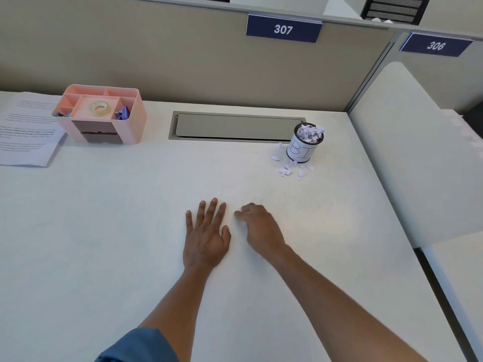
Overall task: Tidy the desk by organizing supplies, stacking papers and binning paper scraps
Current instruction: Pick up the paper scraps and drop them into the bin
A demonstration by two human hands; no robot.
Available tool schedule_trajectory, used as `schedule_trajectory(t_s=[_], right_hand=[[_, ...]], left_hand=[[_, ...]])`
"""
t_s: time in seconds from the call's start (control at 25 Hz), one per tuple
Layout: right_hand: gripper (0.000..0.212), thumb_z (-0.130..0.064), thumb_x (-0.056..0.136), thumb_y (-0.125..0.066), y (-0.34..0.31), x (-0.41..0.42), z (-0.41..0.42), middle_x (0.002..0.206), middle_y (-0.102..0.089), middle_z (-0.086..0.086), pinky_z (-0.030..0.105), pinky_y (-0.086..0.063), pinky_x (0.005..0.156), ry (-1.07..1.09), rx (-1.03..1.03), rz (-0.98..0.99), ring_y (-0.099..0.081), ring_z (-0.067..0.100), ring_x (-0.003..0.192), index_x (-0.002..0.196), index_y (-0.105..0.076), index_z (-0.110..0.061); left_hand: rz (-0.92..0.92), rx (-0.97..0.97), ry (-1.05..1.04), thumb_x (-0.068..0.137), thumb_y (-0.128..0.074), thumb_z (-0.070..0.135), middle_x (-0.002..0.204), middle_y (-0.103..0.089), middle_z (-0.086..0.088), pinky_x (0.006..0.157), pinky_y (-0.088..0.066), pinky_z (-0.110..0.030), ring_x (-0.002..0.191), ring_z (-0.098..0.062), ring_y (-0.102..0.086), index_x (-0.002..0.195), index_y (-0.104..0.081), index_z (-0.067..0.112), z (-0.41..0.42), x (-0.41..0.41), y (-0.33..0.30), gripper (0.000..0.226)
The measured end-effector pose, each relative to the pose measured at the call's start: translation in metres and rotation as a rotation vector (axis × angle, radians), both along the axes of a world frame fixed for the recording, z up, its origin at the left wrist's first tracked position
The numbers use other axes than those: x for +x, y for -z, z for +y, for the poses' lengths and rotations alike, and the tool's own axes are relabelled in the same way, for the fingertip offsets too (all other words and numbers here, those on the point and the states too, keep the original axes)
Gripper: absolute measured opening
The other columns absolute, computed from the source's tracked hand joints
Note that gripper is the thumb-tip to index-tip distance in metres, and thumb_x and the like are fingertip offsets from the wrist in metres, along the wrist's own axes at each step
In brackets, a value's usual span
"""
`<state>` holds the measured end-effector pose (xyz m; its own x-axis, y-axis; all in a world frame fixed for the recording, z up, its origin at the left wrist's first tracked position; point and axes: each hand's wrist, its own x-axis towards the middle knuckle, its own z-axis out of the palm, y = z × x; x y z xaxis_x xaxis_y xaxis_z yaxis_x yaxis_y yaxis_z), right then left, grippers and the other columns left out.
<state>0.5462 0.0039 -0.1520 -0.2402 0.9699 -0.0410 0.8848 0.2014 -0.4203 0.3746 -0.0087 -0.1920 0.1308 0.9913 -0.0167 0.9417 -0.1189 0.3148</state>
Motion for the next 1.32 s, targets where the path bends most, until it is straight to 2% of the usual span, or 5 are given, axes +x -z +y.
schedule_trajectory(t_s=[0.4, 0.6, 0.72, 1.0, 1.32], right_hand=[[0.048, 0.006, 0.08, -0.045, -0.006, 0.051, -0.061, 0.106, -0.06, -0.007, 0.026, -0.045, 0.078, 0.104, -0.005, 0.094, -0.053, 0.016, 0.099, 0.11, -0.068, -0.023], [0.024, 0.0, 0.085, -0.052, -0.002, 0.018, -0.076, 0.095, -0.056, 0.002, 0.028, -0.046, 0.075, 0.167, -0.128, 0.164, -0.058, 0.021, 0.087, 0.093, -0.063, -0.019], [0.036, 0.005, 0.086, -0.049, -0.006, 0.011, -0.068, 0.098, -0.064, 0.004, 0.028, -0.052, 0.081, 0.261, -0.094, 0.299, -0.063, 0.02, 0.088, 0.109, -0.07, -0.014], [0.04, -0.004, 0.093, -0.043, -0.012, 0.012, -0.068, 0.128, -0.055, -0.002, 0.036, -0.051, 0.086, -0.05, -0.136, -0.088, -0.049, 0.02, 0.114, 0.123, -0.063, -0.019], [0.018, -0.003, 0.084, -0.045, -0.005, 0.003, -0.088, 0.087, -0.052, 0.002, 0.03, -0.037, 0.065, 0.104, -0.092, -0.105, -0.044, 0.017, 0.08, 0.088, -0.058, -0.015]], left_hand=[[-0.013, -0.004, 0.002, 0.1, -0.031, 0.039, 0.169, -0.009, 0.007, 0.125, 0.001, -0.052, 0.156, -0.019, -0.001, 0.16, -0.017, 0.031, -0.001, 0.001, -0.001, 0.062], [-0.018, 0.013, -0.001, 0.1, -0.033, 0.039, 0.169, -0.01, 0.007, 0.126, 0.001, -0.051, 0.156, -0.019, -0.002, 0.16, -0.018, 0.03, -0.002, 0.001, -0.001, 0.062], [-0.028, 0.015, 0.002, 0.1, -0.033, 0.038, 0.169, -0.011, 0.006, 0.126, 0.0, -0.052, 0.156, -0.019, -0.003, 0.16, -0.019, 0.029, -0.002, 0.001, -0.001, 0.062], [-0.009, 0.013, 0.001, 0.1, -0.031, 0.04, 0.169, -0.01, 0.006, 0.125, -0.001, -0.052, 0.156, -0.02, -0.002, 0.16, -0.017, 0.03, -0.002, 0.0, 0.0, 0.062], [-0.015, 0.016, 0.003, 0.1, -0.032, 0.039, 0.169, -0.012, 0.005, 0.125, -0.002, -0.053, 0.156, -0.02, -0.004, 0.16, -0.019, 0.029, -0.001, 0.0, 0.001, 0.062]])
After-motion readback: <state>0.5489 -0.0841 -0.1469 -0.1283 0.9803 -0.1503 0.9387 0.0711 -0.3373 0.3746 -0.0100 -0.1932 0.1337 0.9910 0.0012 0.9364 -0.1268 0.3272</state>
